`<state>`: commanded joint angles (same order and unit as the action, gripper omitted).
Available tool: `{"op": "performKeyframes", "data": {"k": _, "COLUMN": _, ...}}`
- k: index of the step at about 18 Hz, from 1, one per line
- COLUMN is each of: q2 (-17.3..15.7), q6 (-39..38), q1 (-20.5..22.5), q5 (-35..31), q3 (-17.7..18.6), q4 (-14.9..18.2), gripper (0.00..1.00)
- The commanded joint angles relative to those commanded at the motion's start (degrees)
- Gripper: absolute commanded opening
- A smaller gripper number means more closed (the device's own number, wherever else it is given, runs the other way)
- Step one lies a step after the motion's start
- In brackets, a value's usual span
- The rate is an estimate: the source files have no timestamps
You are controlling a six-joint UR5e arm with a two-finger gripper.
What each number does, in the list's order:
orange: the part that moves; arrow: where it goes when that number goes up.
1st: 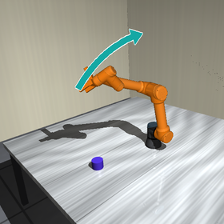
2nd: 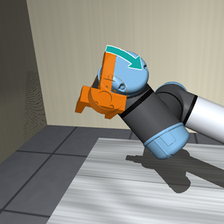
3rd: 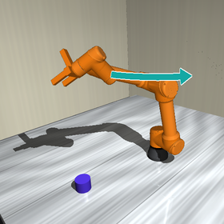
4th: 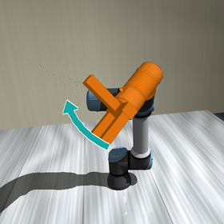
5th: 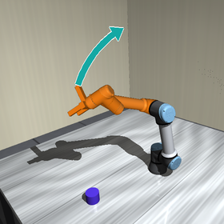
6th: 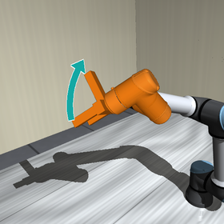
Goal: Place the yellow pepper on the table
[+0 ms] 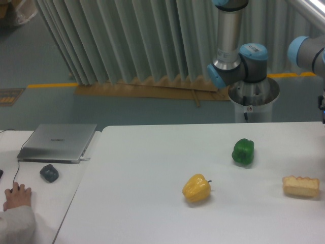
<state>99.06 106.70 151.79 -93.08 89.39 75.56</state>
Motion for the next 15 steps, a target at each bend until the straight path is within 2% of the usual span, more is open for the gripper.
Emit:
{"op": "performKeyframes", "data": {"k": 4, "q2": -2.3, "q6": -0.3, "q1": -1.1, "q5": 0.9, "q3": -1.4, "q4": 6.0, "gripper": 1.0}}
{"op": "performKeyframes", "data": {"k": 8, "q2": -4.6, "q6": -0.6, "q1": -1.3, "q5": 4.3, "q3": -1.8, "q4": 10.2, "gripper": 1.0}}
{"op": "performKeyframes", "data": {"k": 12, "q2": -6.6, "q6": -0.6, "q1": -1.9, "q5": 3.8, "q3": -1.5, "q4": 13.7, "gripper": 1.0}}
{"op": "performKeyframes", "data": {"k": 15, "q2": -7.7, "q6": -0.8, "q1": -2.5, "q5": 3.7, "q3": -0.9, "q4": 14.0, "gripper": 1.0}}
